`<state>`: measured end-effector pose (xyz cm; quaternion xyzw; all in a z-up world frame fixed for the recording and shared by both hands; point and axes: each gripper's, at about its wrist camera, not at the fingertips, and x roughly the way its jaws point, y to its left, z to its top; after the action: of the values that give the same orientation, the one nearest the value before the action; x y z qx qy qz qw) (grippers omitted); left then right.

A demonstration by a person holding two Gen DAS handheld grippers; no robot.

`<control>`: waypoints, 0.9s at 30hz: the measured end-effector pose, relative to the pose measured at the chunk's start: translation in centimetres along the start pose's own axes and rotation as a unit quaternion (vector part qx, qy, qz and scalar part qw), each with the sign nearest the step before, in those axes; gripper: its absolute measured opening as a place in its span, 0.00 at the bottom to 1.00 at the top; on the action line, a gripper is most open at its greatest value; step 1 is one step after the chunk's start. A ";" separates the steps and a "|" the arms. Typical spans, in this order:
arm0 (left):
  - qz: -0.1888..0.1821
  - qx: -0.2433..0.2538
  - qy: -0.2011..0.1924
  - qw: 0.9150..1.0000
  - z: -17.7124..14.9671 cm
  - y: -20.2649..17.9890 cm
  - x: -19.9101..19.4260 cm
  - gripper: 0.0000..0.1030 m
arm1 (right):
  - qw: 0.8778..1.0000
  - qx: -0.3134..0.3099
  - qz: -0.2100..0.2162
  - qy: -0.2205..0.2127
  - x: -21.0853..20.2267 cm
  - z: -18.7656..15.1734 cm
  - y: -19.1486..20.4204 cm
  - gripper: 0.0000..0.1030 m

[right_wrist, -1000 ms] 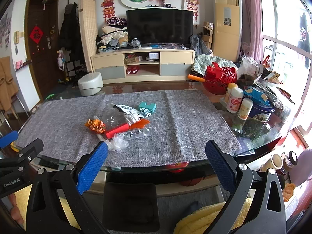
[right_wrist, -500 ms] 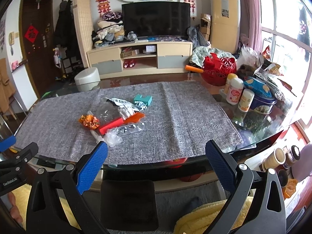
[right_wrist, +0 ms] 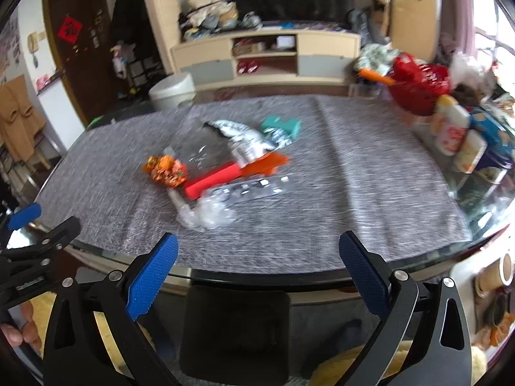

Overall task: Collect trash
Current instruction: 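Grasp the clear plastic bag with the right tool while the left tool approaches the white tube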

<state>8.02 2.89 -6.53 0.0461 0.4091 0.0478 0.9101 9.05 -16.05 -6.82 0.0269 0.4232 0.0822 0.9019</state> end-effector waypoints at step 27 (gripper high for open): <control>-0.075 0.031 0.074 0.994 3.0 -3.9 9.1 0.92 | 0.996 -0.014 0.061 0.068 8.8 2.8 0.1 0.21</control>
<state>16.51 0.06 -11.73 0.0398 0.4790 -0.0305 0.8764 16.68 -14.36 -11.73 0.0341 0.4802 0.1450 0.8644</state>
